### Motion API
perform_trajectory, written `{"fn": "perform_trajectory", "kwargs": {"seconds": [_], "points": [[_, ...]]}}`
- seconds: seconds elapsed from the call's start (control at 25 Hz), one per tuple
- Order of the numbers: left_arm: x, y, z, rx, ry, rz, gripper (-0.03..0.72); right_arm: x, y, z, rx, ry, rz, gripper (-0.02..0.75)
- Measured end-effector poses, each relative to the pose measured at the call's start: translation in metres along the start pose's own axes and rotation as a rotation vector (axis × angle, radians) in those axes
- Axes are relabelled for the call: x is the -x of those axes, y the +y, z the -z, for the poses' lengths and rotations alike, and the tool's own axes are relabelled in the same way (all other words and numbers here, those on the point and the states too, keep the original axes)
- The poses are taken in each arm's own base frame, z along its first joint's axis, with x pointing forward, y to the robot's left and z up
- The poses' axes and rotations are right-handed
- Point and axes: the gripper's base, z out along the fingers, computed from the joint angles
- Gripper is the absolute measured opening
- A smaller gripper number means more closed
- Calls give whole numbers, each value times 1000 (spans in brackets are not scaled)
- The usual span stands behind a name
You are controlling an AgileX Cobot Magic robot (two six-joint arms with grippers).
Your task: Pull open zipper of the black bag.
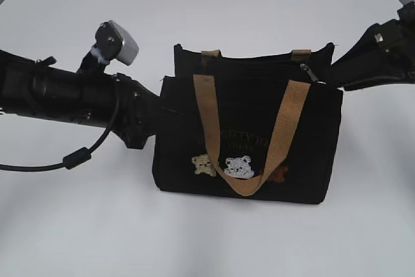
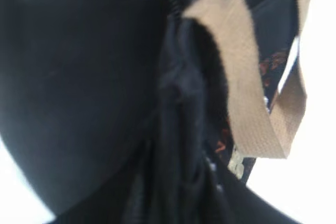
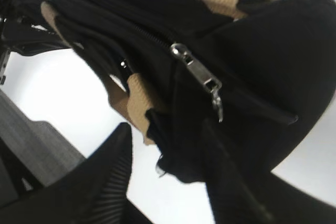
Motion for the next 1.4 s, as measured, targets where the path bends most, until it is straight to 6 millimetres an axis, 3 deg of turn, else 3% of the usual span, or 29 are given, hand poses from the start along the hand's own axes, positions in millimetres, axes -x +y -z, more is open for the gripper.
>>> {"fn": "perform_trajectory", "kwargs": {"seconds": [0.08,0.2,0.4,0.56,0.72,0.96,1.16,1.4], "points": [[1,0,4,13,31,64,296,-4,5,3,19,39,-10,417],[6,-3,16,38,85,188,344,-13,14,16,-3,116,-17,436],[18,-8,46,142,195,394,256,-32,31,56,-236,160,-13,395],[32,-21,81,234,202,517,223,-65,52,82,-347,102,-31,338],[47,-46,120,282,110,554,218,-117,76,97,-393,-31,5,323],[47,-98,175,289,36,562,218,-181,89,102,-489,-196,45,320],[39,-146,226,324,-2,487,218,-212,90,108,-602,-243,123,319],[5,-179,275,553,60,421,218,-222,95,113,-623,-297,157,288]]}}
